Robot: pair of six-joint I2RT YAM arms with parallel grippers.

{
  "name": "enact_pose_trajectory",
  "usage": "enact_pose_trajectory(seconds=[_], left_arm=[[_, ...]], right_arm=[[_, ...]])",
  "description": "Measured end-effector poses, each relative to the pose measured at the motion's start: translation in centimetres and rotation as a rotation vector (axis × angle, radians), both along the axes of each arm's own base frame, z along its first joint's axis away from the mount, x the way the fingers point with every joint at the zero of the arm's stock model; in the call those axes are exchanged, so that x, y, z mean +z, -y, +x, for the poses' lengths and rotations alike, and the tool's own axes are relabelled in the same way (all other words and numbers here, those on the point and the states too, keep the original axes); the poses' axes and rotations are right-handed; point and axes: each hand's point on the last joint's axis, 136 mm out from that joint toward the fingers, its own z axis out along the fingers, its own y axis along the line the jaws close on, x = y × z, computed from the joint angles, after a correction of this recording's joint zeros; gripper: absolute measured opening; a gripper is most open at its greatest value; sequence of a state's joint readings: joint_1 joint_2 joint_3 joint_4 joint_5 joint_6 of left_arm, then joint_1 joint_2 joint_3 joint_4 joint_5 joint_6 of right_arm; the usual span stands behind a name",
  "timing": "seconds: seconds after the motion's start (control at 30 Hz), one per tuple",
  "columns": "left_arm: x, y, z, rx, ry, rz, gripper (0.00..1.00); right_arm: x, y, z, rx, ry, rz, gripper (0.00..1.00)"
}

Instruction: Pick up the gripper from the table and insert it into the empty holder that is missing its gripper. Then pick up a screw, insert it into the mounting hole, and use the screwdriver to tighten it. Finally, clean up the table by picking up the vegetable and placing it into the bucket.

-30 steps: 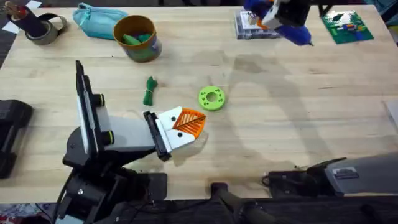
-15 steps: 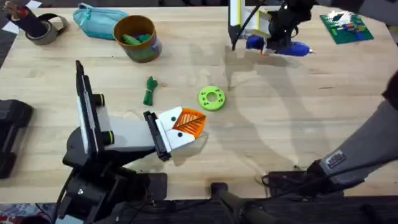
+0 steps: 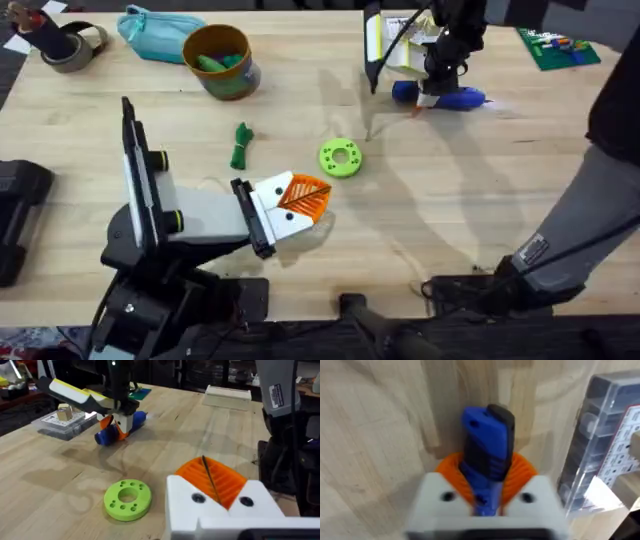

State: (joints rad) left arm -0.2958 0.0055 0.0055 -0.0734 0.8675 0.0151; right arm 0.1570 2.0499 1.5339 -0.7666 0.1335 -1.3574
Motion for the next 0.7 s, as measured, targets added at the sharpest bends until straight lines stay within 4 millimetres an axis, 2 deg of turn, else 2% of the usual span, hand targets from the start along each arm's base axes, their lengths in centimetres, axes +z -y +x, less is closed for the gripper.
enact_pose_trajectory(seconds=[0.03,0.17,0.2,0.37,0.4,0.43,0.5,0.6,0.63,0.7], left_arm=[[0.0,0.0,0.0,0.0,0.0,0.0,0.004],[0.0,0.0,0.0,0.0,0.0,0.0,0.004],[0.0,0.0,0.0,0.0,0.0,0.0,0.004],[0.0,0.0,0.0,0.0,0.0,0.0,0.004],[0.0,0.0,0.0,0.0,0.002,0.001,0.045],[0.0,0.0,0.0,0.0,0.003,0.001,0.163],[0.0,0.0,0.0,0.0,0.001,0.001,0.48],[0.0,0.0,0.0,0.0,-0.001,0.0,0.906],[0.0,0.0,0.0,0.0,-0.003,-0.001,0.965],[0.0,0.0,0.0,0.0,-0.003,-0.001,0.985]], right_arm=[[0.0,0.0,0.0,0.0,0.0,0.0,0.283],[0.3,0.0,0.3,0.002,0.016,0.0,0.896],[0.4,0.0,0.2,0.004,0.015,0.0,0.966],[0.5,0.1,0.0,-0.024,0.012,0.003,0.995],[0.6,0.0,0.0,-0.041,0.012,0.009,0.996],[0.6,-0.1,-0.1,-0.061,0.013,0.019,0.996],[1.1,-0.3,-0.1,-0.103,0.02,0.043,0.996],[2.9,-0.6,0.0,-0.17,0.061,0.089,0.996],[3.8,-0.7,0.0,-0.193,0.081,0.105,0.996],[6.1,-1.0,0.2,-0.24,0.136,0.143,0.996]])
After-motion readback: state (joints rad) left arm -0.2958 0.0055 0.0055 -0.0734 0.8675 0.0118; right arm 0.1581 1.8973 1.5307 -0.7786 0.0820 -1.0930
